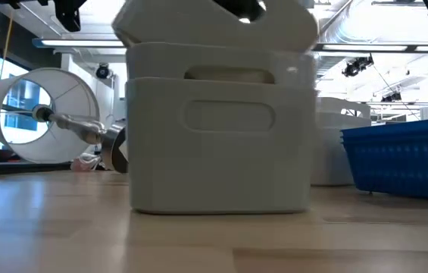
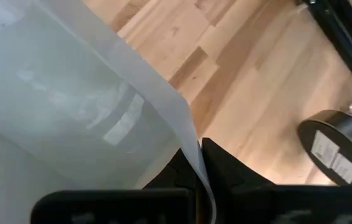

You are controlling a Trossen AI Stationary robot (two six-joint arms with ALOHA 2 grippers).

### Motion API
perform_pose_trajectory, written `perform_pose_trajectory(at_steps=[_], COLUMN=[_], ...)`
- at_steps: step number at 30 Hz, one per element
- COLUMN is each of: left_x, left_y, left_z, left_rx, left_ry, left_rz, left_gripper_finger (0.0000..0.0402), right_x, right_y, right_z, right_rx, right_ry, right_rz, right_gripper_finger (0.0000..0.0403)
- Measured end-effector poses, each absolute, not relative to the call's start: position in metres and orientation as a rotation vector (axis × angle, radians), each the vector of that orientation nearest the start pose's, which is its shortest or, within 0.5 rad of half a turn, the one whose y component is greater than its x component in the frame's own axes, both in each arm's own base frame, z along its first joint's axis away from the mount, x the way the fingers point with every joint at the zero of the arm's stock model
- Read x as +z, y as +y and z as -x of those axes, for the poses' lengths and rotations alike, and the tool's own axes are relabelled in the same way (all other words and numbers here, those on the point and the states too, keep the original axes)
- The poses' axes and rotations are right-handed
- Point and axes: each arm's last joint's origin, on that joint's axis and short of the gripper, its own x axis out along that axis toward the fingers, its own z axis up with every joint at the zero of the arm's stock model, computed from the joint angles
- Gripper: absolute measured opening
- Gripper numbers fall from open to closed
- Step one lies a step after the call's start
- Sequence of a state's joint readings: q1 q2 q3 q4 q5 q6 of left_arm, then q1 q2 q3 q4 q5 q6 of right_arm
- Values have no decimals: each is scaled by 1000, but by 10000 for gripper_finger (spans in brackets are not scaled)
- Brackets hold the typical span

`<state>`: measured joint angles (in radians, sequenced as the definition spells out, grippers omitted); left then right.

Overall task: Stack baskets by color
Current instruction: Stack the bottom gray bin on top of the gray bin

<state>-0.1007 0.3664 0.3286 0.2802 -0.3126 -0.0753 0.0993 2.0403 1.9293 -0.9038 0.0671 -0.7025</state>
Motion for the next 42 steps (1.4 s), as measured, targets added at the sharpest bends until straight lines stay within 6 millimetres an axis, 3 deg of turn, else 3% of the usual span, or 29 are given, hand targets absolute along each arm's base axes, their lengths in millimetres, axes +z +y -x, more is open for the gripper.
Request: perform_pose_trajectory(at_steps=[9,22,42], left_x=[271,270,270], left_y=[-2,-2,-2], left_z=[-114,-114,-114], left_rx=[206,216,222], left_ry=[-238,-232,-228], left_rz=[123,123,105], left_gripper_finger=[184,184,184], right_x=[286,283,281], right_y=[54,49,39], right_z=[-432,-427,-424], right_rx=[432,484,435], right_ry=[1015,1070,1131], right_rz=[693,573,522], right_gripper_finger=[0,0,0])
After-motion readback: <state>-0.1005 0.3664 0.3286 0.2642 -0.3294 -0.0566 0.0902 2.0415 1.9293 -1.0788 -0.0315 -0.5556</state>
